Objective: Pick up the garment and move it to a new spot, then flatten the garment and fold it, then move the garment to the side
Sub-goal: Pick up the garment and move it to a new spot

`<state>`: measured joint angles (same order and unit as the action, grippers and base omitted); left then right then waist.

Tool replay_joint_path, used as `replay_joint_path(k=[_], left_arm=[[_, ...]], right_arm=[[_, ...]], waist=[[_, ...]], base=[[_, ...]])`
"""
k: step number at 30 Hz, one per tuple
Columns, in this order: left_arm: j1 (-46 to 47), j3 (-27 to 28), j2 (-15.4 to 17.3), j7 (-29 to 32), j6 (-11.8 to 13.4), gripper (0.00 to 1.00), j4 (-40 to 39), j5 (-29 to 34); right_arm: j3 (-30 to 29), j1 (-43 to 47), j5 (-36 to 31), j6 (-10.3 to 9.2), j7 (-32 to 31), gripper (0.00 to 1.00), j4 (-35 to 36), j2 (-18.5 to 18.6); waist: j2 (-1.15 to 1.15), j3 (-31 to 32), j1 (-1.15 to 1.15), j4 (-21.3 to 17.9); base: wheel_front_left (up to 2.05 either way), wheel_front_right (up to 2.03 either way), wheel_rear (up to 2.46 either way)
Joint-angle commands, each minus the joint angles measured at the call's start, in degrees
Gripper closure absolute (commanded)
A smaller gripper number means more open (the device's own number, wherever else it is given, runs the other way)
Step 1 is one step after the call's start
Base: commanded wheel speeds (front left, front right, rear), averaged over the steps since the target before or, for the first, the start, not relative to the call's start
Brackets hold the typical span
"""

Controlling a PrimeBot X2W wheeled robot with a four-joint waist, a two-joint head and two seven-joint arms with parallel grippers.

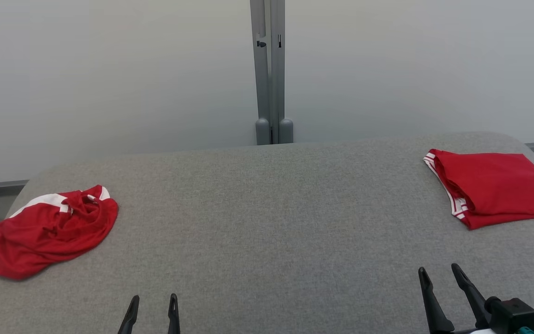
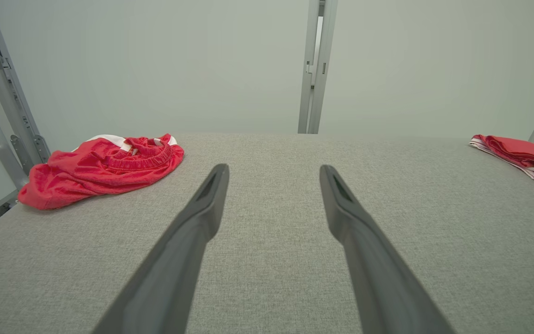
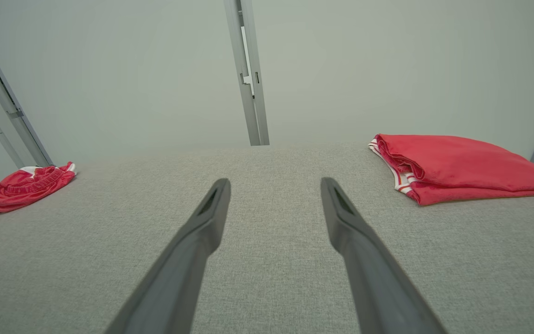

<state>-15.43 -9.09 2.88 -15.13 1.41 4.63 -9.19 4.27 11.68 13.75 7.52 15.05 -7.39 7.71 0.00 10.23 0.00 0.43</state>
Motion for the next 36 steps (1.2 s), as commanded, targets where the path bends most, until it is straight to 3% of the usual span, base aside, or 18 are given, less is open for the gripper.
replay_joint_path(k=[1, 16, 36], left_arm=[[0.8, 0.3, 0.0, 0.0, -0.3, 0.0, 0.1, 0.6], [1.2, -0.5, 0.1, 0.0, -0.8, 0.0, -0.1, 1.5], [1.1, 3.0, 0.1, 0.0, -1.6, 0.0, -1.3, 3.2]], right_arm=[[0.0, 0.9, 0.1, -0.05, 0.2, 0.0, -0.2, -0.1], [0.4, 1.2, 0.1, -0.05, 0.2, 0.0, -0.1, 0.8], [1.6, -0.2, -2.0, -0.05, 0.2, 0.0, 1.7, -1.4]], waist=[[0.0, 0.0, 0.0, 0.0], [0.0, -0.8, 0.0, 1.3], [0.0, -3.0, 0.0, 17.1]], base=[[0.0, 0.0, 0.0], [0.0, 0.0, 0.0], [0.0, 0.0, 0.0]])
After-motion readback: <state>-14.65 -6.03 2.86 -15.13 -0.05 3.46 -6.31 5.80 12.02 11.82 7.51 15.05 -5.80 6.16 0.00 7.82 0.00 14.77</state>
